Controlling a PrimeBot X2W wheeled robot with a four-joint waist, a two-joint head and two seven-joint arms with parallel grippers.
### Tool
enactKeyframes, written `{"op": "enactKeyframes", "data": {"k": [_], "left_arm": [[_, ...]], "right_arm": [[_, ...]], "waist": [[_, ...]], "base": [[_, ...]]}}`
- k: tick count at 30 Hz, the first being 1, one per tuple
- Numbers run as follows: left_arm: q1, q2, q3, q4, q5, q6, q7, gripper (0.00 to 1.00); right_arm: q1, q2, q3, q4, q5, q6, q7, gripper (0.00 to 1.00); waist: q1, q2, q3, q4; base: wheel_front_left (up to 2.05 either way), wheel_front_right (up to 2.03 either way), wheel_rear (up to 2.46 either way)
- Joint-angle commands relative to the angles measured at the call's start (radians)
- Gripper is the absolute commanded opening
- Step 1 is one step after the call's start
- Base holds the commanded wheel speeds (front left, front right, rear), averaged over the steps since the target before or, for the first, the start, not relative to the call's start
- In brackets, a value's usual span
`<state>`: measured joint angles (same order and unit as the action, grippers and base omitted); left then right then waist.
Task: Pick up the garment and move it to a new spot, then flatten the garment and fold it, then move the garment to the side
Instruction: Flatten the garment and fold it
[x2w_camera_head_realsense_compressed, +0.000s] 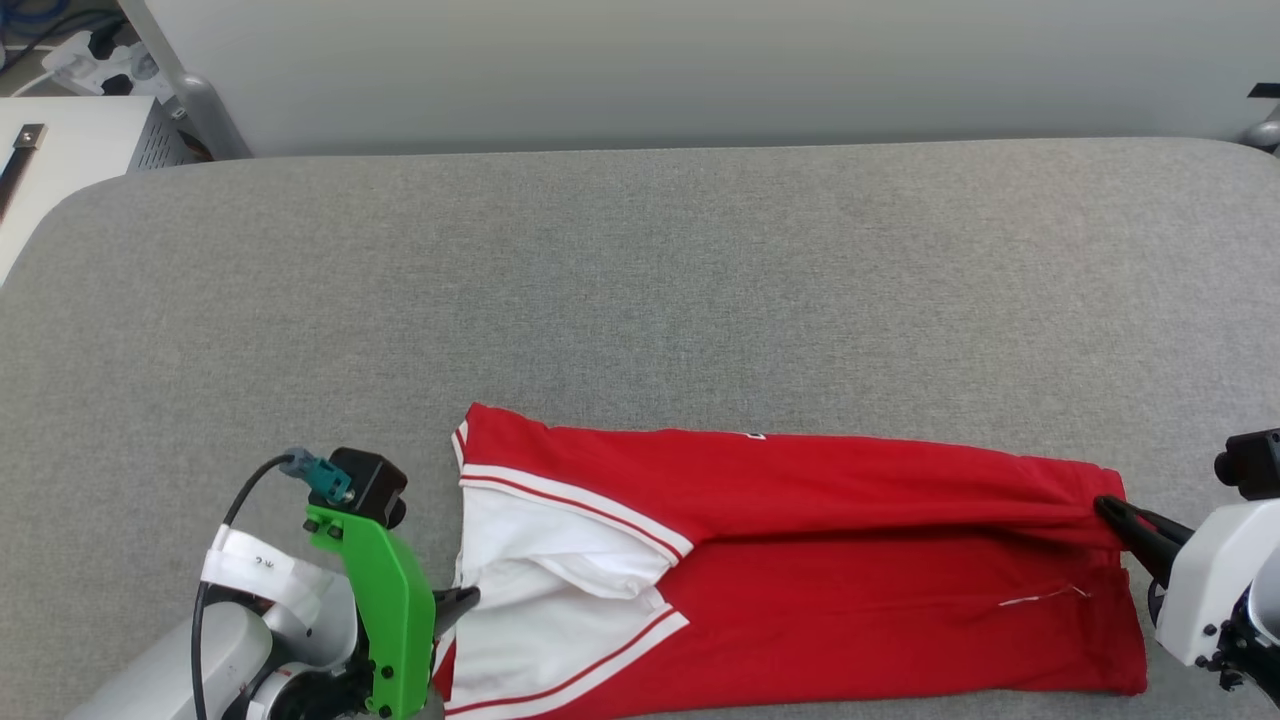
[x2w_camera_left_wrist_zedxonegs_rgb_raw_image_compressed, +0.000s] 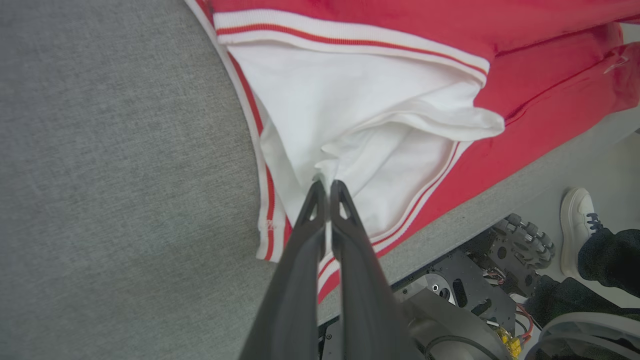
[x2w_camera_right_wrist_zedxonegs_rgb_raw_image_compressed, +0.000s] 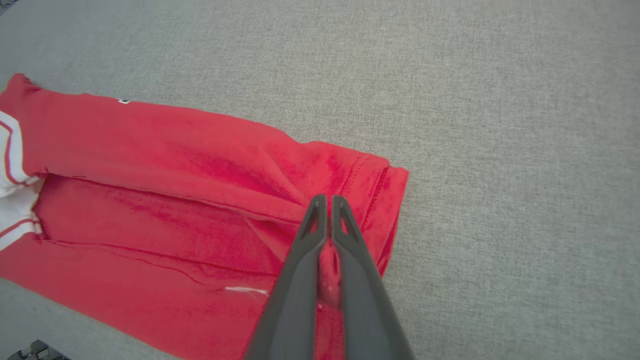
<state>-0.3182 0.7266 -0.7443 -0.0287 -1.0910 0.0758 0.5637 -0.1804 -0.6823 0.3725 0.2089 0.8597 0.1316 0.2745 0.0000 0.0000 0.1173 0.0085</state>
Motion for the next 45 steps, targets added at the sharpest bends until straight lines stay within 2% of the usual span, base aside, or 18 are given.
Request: {"op": "enactKeyframes", "data": {"k": [1, 12, 19, 20, 21, 22, 23, 24, 31, 36, 40, 45], "left_arm": [[0.02, 0.004, -0.003, -0.005, 0.003, 0.007, -0.006, 0.0], [0.055, 0.021, 0.0, -0.028, -0.031, 0.011, 0.007, 0.0], [0.061, 0.009, -0.038, -0.028, -0.012, 0.008, 0.028, 0.0], [0.059, 0.002, -0.045, -0.021, -0.004, 0.006, 0.026, 0.0], [0.057, -0.005, -0.051, -0.014, 0.002, 0.004, 0.025, 0.0], [0.053, -0.012, -0.059, -0.003, 0.013, 0.002, 0.023, 0.13], [0.047, -0.018, -0.068, 0.008, 0.031, -0.002, 0.016, 0.91], [0.045, -0.024, -0.072, 0.018, 0.039, -0.003, 0.01, 1.0], [0.062, -0.068, -0.075, 0.066, 0.046, -0.017, -0.053, 1.0], [0.085, -0.069, -0.044, 0.05, 0.057, -0.019, -0.144, 1.0], [0.096, -0.069, -0.003, 0.015, 0.078, -0.013, -0.245, 1.0], [0.1, -0.102, 0.072, -0.005, 0.132, -0.01, -0.462, 1.0]], "right_arm": [[0.016, -0.012, 0.006, -0.01, 0.01, -0.001, 0.008, 0.0], [0.051, -0.065, 0.034, -0.028, 0.002, -0.001, 0.029, 0.0], [0.059, -0.063, 0.064, -0.012, -0.015, -0.001, 0.022, 0.0], [0.059, -0.061, 0.066, -0.006, -0.014, -0.001, 0.027, 0.11], [0.059, -0.057, 0.068, 0.0, -0.01, -0.001, 0.033, 0.35], [0.059, -0.051, 0.066, 0.006, -0.004, -0.001, 0.038, 1.0], [0.057, -0.046, 0.064, 0.01, -0.002, -0.001, 0.041, 1.0], [0.057, -0.044, 0.064, 0.012, -0.002, -0.001, 0.045, 1.0], [0.081, -0.042, 0.05, -0.012, 0.015, -0.001, 0.08, 1.0], [0.113, -0.045, 0.003, -0.044, 0.035, -0.001, 0.117, 1.0], [0.141, -0.028, -0.07, -0.068, 0.06, -0.001, 0.173, 1.0], [0.164, 0.022, -0.19, -0.087, 0.053, -0.001, 0.251, 1.0]], "waist": [[0.0, 0.0, 0.002, -0.001], [0.0, 0.0, 0.002, 0.007], [0.0, 0.0, 0.01, 0.017], [0.0, 0.0, 0.012, 0.018], [0.0, 0.0, 0.013, 0.019], [0.0, 0.0, 0.014, 0.019], [0.0, 0.0, 0.014, 0.019], [0.0, 0.0, 0.014, 0.019], [0.0, 0.0, -0.022, 0.012], [0.0, 0.0, -0.055, 0.011], [0.0, 0.0, -0.063, 0.017], [0.0, 0.0, -0.06, 0.031]], "base": [[0.0, 0.0, 0.0], [0.0, 0.0, 0.0], [0.0, 0.0, 0.0], [0.0, 0.0, 0.0], [0.0, 0.0, 0.0], [0.0, 0.0, 0.0], [0.0, 0.0, 0.0], [0.0, 0.0, 0.0], [0.0, 0.0, 0.0], [0.0, 0.0, 0.0], [0.0, 0.0, 0.0], [0.0, 0.0, 0.0]]}}
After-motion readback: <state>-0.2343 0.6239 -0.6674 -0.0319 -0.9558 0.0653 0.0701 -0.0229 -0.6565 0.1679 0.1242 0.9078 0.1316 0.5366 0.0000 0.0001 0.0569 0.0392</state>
